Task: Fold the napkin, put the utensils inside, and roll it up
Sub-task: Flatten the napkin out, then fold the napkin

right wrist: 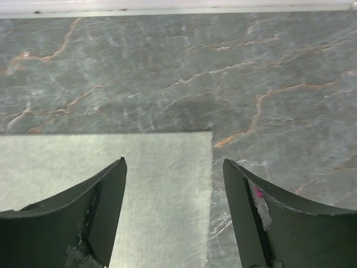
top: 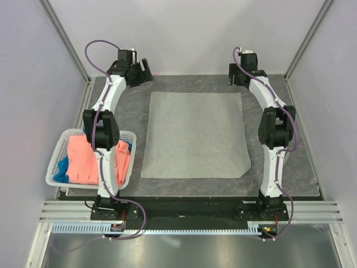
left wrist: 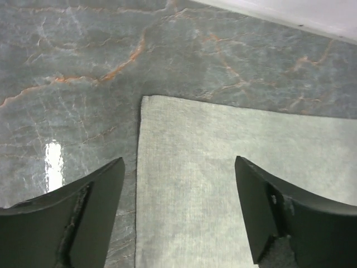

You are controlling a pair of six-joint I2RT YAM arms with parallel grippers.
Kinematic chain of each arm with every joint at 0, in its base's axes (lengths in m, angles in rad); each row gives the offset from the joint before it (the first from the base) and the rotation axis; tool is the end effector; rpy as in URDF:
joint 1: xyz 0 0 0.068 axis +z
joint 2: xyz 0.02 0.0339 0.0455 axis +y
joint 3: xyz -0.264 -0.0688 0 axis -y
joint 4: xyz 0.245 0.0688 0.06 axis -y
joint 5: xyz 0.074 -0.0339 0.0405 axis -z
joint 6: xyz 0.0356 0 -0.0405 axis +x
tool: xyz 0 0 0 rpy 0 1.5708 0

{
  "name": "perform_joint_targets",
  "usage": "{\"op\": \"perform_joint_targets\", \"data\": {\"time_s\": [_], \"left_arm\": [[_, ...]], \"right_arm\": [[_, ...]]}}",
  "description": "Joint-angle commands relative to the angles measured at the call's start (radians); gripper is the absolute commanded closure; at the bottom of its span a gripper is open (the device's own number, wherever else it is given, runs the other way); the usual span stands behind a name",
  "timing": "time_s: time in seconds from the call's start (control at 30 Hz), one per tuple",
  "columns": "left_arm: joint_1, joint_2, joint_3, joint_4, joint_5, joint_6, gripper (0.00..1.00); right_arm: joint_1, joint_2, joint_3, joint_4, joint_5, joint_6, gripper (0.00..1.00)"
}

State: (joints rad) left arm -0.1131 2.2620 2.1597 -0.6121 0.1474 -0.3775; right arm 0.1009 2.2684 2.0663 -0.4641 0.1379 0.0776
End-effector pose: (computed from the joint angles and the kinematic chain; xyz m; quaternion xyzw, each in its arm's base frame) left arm 0.5167 -0.0640 0.2800 -0.0893 0.9034 -0.1655 0.3854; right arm 0.5254 0.0483 0.2579 0.0197 0.8976 -0.0229 0.4398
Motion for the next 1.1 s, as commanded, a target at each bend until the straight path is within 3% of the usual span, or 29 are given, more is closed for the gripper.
{"op": "perform_joint_targets", "data": {"time_s": [0.0, 0.33, 0.57, 0.87, 1.07], "left_arm": [[-0.002, -0.081, 0.101, 0.008, 0.076, 0.018, 0.11], [-0.046, -0.271, -0.09, 0.008, 0.121, 0.097, 0.1], [-0.086, -0.485, -0.412, 0.021, 0.161, 0.084, 0.11], [-0.178, -0.778, -0.832, 0.104, 0.178, 0.086, 0.11], [-0.195, -0.907, -0.966, 0.14, 0.126, 0.106, 0.12]], "right_arm": [[-0.003, -0.105, 0.027, 0.016, -0.136, 0.034, 0.21], [-0.001, -0.567, -0.556, -0.1, -0.106, 0.162, 0.23], [-0.001, -0.835, -0.865, -0.272, -0.109, 0.318, 0.25], [-0.001, -0.951, -1.075, -0.423, -0.116, 0.422, 0.3], [0.008, -0.998, -1.195, -0.459, -0.135, 0.468, 0.36]]}}
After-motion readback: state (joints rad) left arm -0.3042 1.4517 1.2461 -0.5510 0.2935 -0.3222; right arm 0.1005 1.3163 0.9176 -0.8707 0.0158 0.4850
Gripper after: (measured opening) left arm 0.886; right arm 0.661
